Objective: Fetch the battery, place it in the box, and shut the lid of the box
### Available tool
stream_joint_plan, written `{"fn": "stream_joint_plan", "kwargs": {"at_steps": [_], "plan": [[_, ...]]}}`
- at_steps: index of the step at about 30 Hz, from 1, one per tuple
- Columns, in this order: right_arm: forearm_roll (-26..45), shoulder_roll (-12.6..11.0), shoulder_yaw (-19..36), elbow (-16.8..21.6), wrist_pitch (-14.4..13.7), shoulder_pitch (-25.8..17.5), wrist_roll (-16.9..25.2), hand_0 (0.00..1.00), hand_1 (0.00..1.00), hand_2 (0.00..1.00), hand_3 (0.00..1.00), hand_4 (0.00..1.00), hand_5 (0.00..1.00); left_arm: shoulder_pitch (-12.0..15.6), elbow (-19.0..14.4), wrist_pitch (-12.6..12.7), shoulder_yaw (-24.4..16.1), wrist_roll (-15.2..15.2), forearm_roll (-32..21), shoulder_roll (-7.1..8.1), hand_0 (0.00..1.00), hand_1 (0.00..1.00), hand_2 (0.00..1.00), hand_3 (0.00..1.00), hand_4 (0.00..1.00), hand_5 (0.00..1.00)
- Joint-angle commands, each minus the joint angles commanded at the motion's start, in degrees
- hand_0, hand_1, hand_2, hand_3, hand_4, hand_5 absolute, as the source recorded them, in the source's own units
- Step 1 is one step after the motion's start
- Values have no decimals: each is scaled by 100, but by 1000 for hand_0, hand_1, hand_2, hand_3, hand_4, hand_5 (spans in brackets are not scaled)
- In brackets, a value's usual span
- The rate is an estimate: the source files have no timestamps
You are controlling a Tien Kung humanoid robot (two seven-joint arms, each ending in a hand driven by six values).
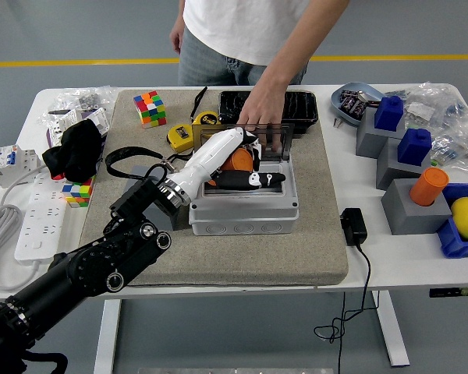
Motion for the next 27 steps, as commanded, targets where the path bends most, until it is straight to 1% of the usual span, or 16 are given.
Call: {"fn": "stream_joint_plan", "kwargs": {"at_steps": [5,11,13,18,23,27], "plan": [[4,-2,-13,0,-1,4,-4,879,855,815,817,998,998,13,62,68,30,-40,-10,0,37,2,2,2,984,652],[8,-3,-17,0,0,9,-8,879,855,816,817,998,998,46,37,109,45,-83,-155,0,37,2,2,2,984,653],[13,-8,-20,0,1,15,-11,879,855,816,817,998,998,24,47,99,67,-105,-294,0,37,2,2,2,984,653],[56,-20,-94,0,2,46,-3,879,854,815,817,998,998,-194,240,78,198,-136,-508,0,37,2,2,2,982,654],[52,-25,-84,0,3,52,-7,879,854,816,817,998,998,-240,230,64,310,-138,-605,0,37,2,2,2,978,652],[-17,-21,-23,0,21,27,-40,879,854,816,817,998,998,-265,319,63,430,-161,-711,0,37,2,2,2,978,652]]}}
